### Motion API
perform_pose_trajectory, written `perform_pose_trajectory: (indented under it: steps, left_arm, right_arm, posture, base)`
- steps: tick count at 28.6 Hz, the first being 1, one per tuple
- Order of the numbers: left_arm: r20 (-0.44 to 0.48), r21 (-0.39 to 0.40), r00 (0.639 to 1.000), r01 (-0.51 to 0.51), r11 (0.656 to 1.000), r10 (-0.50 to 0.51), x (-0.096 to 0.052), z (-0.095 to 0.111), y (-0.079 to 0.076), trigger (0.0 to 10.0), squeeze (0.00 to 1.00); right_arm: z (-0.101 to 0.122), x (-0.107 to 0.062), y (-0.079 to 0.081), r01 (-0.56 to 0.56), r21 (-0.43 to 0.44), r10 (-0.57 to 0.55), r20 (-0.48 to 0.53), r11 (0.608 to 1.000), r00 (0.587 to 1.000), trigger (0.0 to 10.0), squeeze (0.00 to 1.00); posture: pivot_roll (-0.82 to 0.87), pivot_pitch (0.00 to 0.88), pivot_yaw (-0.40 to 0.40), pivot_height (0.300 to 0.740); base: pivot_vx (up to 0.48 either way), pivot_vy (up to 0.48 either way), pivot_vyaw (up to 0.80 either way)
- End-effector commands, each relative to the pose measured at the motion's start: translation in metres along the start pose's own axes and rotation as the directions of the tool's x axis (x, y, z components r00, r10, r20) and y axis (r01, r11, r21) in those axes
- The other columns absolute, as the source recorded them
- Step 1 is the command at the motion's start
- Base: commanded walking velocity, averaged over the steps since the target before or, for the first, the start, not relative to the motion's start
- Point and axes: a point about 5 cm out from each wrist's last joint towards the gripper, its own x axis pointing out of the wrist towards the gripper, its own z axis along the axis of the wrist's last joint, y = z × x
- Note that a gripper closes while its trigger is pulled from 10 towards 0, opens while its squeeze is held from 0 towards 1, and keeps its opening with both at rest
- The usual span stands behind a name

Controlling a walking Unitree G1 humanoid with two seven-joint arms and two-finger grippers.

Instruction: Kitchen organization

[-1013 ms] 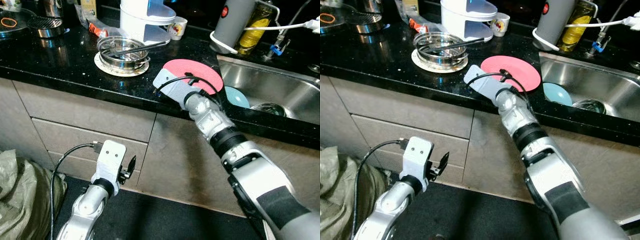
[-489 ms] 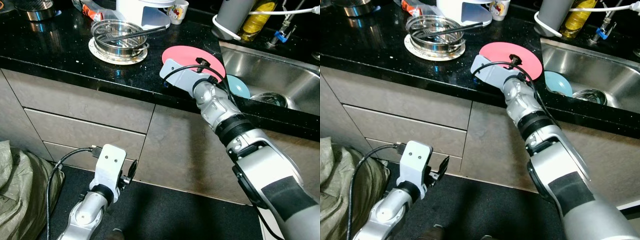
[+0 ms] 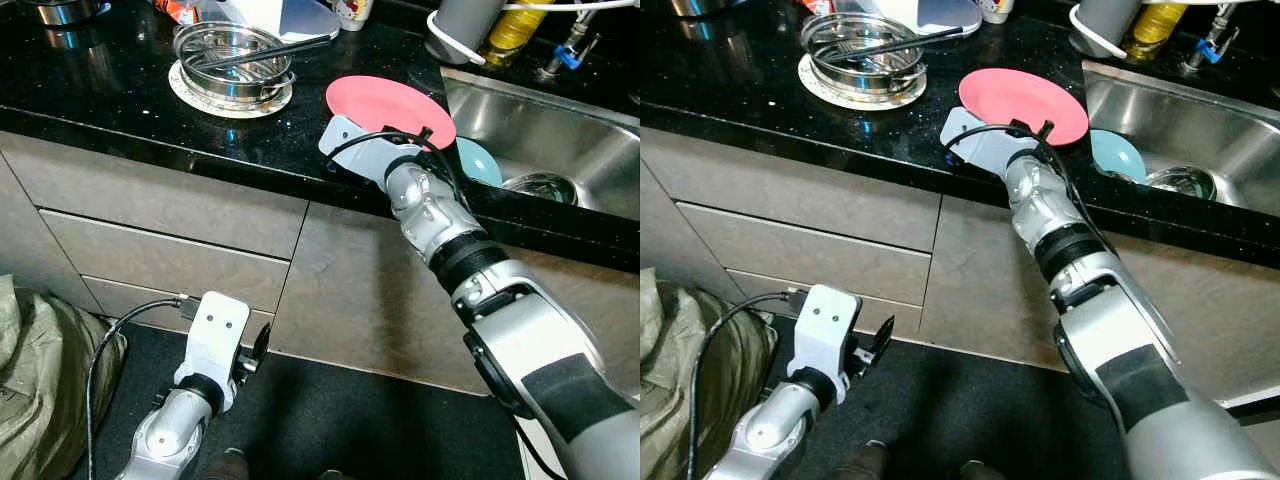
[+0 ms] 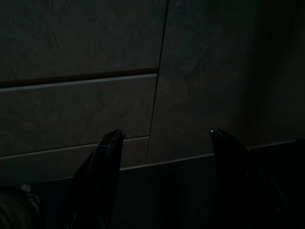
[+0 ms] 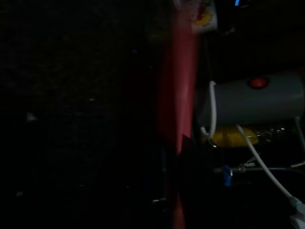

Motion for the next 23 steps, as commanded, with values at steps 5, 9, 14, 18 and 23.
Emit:
perform_pose_trajectory:
  steps: [5, 9, 14, 18, 23]
  left_arm:
    - [-0.022, 0.0, 1.0, 0.013, 1.0, -0.013, 0.002, -0.004, -0.003, 10.0, 0.0]
    - [-0.021, 0.001, 1.0, 0.016, 1.0, -0.016, 0.006, -0.004, -0.003, 10.0, 0.0]
    - [-0.021, -0.001, 1.0, 0.016, 1.0, -0.016, 0.01, -0.005, -0.003, 10.0, 0.0]
    - [-0.014, 0.002, 1.0, 0.015, 1.0, -0.015, 0.017, -0.005, -0.002, 10.0, 0.0]
    - [-0.007, 0.002, 1.0, 0.013, 1.0, -0.013, 0.023, -0.005, 0.0, 10.0, 0.0]
  right_arm:
    - [-0.024, -0.004, 0.021, -0.052, 0.041, 0.054, -0.052, 0.998, 0.997, 0.0, 0.0]
    - [-0.016, -0.006, 0.015, -0.022, 0.147, 0.018, 0.03, 0.989, 0.999, 0.0, 0.0]
    - [-0.011, -0.009, 0.01, 0.011, 0.221, -0.029, 0.078, 0.975, 0.997, 0.0, 0.0]
    - [0.004, -0.021, 0.006, -0.017, 0.436, -0.089, 0.223, 0.9, 0.971, 0.0, 0.0]
    - [0.015, -0.035, -0.005, -0.116, 0.643, -0.154, 0.348, 0.757, 0.925, 0.5, 0.0]
  posture:
    - [0.16, 0.152, -0.194, 0.74]
    - [0.16, 0.139, -0.191, 0.74]
    - [0.16, 0.118, -0.191, 0.74]
    - [0.16, 0.094, -0.189, 0.74]
    - [0.16, 0.082, -0.188, 0.74]
  base:
    - [0.0, 0.0, 0.0]
    - [0.0, 0.0, 0.0]
    - [0.0, 0.0, 0.0]
    - [0.0, 0.0, 0.0]
    - [0.0, 0.0, 0.0]
